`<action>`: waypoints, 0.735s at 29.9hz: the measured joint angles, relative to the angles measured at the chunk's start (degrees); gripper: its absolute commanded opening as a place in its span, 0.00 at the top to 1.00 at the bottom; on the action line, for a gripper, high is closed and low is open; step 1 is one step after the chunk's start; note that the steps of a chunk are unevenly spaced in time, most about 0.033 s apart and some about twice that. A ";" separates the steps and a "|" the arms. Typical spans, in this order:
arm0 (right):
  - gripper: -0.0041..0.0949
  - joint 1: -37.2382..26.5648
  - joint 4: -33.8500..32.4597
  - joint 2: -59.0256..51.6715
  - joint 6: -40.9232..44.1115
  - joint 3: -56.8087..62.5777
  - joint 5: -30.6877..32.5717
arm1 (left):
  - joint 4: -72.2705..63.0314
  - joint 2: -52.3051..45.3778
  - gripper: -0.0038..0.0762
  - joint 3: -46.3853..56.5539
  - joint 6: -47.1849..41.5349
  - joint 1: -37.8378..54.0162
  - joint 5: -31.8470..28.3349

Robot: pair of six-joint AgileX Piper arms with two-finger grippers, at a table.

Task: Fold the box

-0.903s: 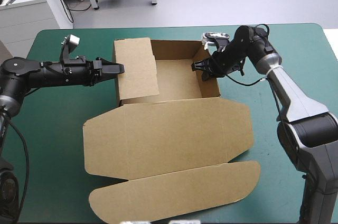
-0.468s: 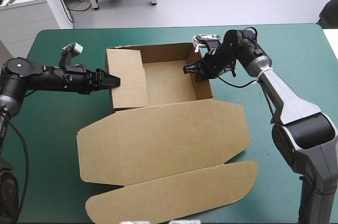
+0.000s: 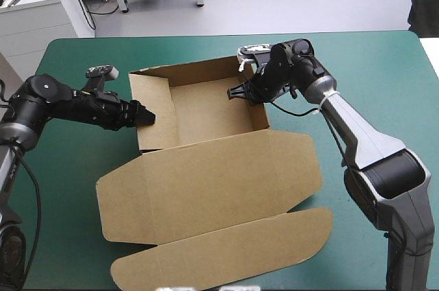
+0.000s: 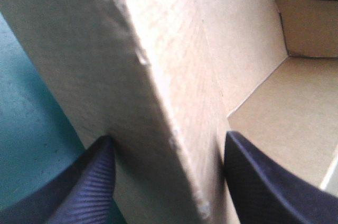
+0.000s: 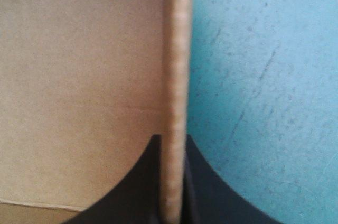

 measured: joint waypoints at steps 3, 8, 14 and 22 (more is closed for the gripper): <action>0.97 0.00 -0.28 0.00 0.69 -0.27 1.13 | 3.44 0.00 0.45 0.00 -3.13 -1.74 -1.67; 0.97 0.36 -0.40 0.00 1.72 -0.27 2.93 | 6.87 0.00 0.50 0.00 -9.58 -3.50 -4.28; 0.97 0.43 -0.47 0.00 2.70 -0.29 3.89 | 8.26 0.00 0.92 0.00 -15.80 -3.57 -5.68; 0.97 0.43 -0.01 0.00 3.98 -0.40 4.49 | 11.83 0.11 0.96 0.00 -16.59 -4.24 -6.73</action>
